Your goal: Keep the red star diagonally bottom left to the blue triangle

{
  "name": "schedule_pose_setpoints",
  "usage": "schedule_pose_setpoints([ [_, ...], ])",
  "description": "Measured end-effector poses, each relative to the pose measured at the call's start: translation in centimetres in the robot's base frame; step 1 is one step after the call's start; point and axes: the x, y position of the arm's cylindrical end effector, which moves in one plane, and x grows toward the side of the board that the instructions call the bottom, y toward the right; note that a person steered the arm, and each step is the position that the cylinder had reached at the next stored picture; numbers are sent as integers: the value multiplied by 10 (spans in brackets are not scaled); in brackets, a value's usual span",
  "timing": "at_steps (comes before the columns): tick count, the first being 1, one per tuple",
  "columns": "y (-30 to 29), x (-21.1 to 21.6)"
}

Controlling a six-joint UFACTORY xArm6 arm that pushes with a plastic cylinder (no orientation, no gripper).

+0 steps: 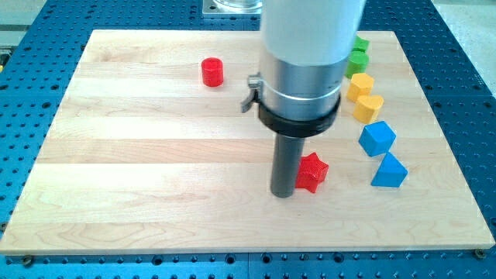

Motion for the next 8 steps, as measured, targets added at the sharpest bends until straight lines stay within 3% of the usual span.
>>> schedule_pose_setpoints([
  [2,28,-37],
  [3,28,-98],
  [4,54,-98],
  [6,70,-32],
  [8,33,-66],
])
